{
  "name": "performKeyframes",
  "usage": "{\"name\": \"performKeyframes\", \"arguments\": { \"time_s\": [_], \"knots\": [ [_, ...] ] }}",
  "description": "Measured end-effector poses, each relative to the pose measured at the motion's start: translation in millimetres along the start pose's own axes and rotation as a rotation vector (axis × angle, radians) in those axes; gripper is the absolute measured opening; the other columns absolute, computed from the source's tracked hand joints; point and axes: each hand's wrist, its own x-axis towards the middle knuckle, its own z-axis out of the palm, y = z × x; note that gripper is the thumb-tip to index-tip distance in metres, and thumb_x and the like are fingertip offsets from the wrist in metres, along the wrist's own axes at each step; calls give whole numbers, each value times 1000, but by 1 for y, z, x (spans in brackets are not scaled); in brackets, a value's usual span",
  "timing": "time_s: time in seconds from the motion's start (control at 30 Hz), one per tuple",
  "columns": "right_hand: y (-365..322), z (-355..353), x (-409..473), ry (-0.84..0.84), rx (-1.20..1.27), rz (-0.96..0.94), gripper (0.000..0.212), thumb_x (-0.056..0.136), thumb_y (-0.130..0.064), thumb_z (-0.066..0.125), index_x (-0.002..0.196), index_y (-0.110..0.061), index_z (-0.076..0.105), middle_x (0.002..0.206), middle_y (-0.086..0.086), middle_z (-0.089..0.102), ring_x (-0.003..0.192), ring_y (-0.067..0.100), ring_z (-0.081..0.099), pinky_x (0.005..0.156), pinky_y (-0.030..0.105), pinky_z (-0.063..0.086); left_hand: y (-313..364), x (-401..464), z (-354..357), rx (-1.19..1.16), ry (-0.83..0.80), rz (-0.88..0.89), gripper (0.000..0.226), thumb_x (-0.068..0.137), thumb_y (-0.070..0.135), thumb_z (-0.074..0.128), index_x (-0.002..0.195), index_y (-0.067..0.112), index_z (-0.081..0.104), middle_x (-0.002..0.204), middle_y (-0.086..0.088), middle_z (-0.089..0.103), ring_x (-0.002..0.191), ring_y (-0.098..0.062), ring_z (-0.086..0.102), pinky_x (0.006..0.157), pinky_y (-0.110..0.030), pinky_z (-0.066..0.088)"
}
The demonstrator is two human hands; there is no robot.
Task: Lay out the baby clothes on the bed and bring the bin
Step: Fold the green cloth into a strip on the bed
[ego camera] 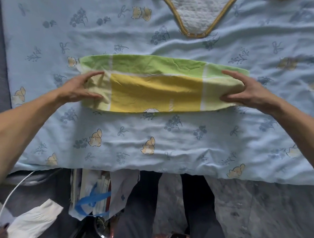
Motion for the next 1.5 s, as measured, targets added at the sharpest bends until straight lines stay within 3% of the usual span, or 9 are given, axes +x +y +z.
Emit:
{"name": "performKeyframes", "arguments": {
  "time_s": [0.17, 0.3, 0.57, 0.7, 0.93, 1.1, 1.23, 1.33, 1.5],
  "knots": [
    [-49, -46, -4, -67, 144, 23, 71, 75, 0, 70, 136, -28, 49, 108, -1, 60, 82, 2, 62, 70, 11, 53, 68, 13, -38, -258, -192, 3, 102, 29, 59, 89, 124, 51, 51, 124, 3, 54, 102, -6, 56, 86, -17, 49],
    [-98, -87, -11, -3, 101, -75, 62, 76, 2, 67, 130, -26, 54, 96, -11, 66, 76, -3, 63, 68, 9, 52, 141, 22, -78, -351, -176, 142, 111, 22, 53, 92, 126, 40, 55, 96, 4, 60, 80, -3, 64, 71, -12, 53],
    [-151, -169, -33, 330, 188, -250, 52, 75, -10, 71, 119, -34, 59, 102, -19, 65, 91, -2, 63, 79, 14, 53, 236, 14, -141, -294, -5, 347, 59, 63, 28, 74, 117, 45, 57, 109, 29, 65, 103, 9, 61, 75, -8, 51],
    [-118, -179, -26, 361, 205, -220, 58, 77, 0, 69, 127, -28, 57, 102, -17, 62, 80, -5, 61, 73, 10, 53, 208, 35, -138, -428, -87, 249, 98, 41, 34, 91, 131, 37, 52, 132, 16, 56, 116, -4, 58, 90, -20, 51],
    [0, -118, 21, 177, -43, 119, 77, 74, -6, 77, 140, -28, 43, 104, -3, 55, 45, 0, 48, 36, 13, 40, 131, 91, -50, -179, -142, -87, 95, 75, -3, 70, 151, 21, 17, 158, 2, 14, 142, -17, 19, 113, -30, 17],
    [31, -99, 32, 278, -65, 56, 88, 65, -24, 82, 142, -33, 39, 143, -11, 40, 127, 8, 43, 56, -2, 44, 105, 115, -35, 133, -80, -74, 112, 68, 7, 81, 152, 13, 7, 159, -6, 12, 144, -21, 17, 116, -27, 12],
    [25, -109, 30, 192, -271, 26, 104, 66, -19, 84, 147, -38, 23, 146, 5, 42, 106, 12, 53, 73, 0, 41, 105, 115, -36, 301, -55, -68, 115, 69, 25, 82, 152, 16, 3, 159, -7, 12, 143, -25, 21, 115, -29, 17],
    [15, -106, 30, 147, -381, -31, 93, 72, -26, 79, 146, -42, 24, 145, 9, 43, 130, 17, 42, 100, 20, 31, 112, 112, -33, 197, -45, -64, 100, 78, 42, 70, 152, 21, 7, 158, -6, 16, 140, -28, 28, 112, -35, 25],
    [16, -107, 45, 414, -170, 5, 64, 86, -17, 68, 141, -34, 40, 137, 7, 51, 121, 21, 49, 90, 20, 39, 116, 111, -30, -109, 213, 56, 73, 89, 15, 62, 150, 23, 22, 139, -27, 44, 107, -24, 51, 95, -34, 41]
  ]
}}
